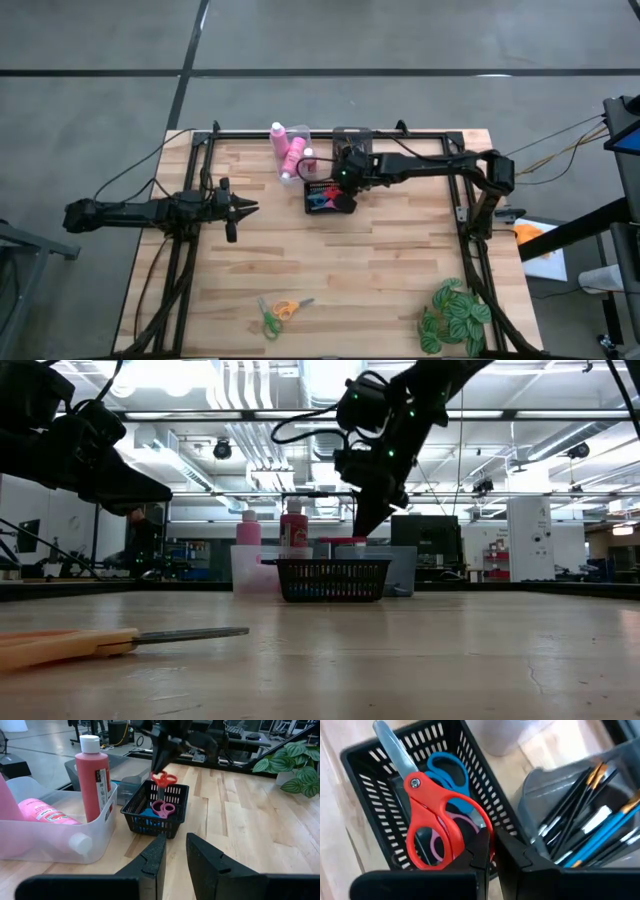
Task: Pick & Place Paint Supplies
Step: Put the red scissors into the black bin, then put the yellow scissors into the black bin
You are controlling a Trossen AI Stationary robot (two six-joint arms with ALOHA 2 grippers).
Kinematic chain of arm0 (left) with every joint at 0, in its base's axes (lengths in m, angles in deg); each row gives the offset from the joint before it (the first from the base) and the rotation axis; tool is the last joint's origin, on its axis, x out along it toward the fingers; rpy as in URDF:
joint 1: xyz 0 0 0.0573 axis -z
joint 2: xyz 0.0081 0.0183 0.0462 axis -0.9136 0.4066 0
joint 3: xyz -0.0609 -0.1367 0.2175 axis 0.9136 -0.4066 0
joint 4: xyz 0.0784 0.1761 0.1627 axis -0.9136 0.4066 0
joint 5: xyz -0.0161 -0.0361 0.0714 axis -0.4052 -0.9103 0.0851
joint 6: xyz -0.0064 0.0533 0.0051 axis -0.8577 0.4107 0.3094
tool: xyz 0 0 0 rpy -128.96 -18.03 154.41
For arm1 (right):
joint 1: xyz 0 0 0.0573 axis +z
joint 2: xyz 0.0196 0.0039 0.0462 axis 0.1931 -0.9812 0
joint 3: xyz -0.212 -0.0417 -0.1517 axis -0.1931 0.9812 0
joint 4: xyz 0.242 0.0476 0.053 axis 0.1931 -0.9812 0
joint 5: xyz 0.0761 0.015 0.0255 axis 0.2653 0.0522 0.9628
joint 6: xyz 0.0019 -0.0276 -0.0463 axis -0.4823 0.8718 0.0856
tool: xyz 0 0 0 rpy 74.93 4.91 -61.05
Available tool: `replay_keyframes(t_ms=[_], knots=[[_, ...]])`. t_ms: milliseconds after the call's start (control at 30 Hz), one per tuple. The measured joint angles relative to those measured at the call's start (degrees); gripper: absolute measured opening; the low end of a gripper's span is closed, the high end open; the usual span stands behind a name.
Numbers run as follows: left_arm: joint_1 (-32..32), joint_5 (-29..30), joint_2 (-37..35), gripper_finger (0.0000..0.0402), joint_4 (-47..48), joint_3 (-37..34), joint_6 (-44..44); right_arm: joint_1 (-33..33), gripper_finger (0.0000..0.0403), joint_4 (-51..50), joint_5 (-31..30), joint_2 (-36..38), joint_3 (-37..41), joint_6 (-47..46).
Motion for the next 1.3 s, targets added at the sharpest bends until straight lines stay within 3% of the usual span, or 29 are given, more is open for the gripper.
replay_keyframes(t_ms=[333,833,1100,1300], knots=[[0.02,0.01,0.00,0.0079,0.01,0.02,0.00,0.00,0.0015,7.84,0.22,0.00,7.50,-2.97],[0.02,0.01,0.00,0.0079,0.00,0.02,-0.01,0.00,0.0016,11.13,1.60,0.00,9.57,-9.04],[0.02,0.01,0.00,0.0079,-0.01,0.02,0.00,0.02,0.0060,11.13,1.77,0.00,10.08,-8.21],[0.02,0.01,0.00,0.0079,-0.01,0.02,0.00,0.02,0.0064,11.25,1.77,0.00,10.11,-8.25]])
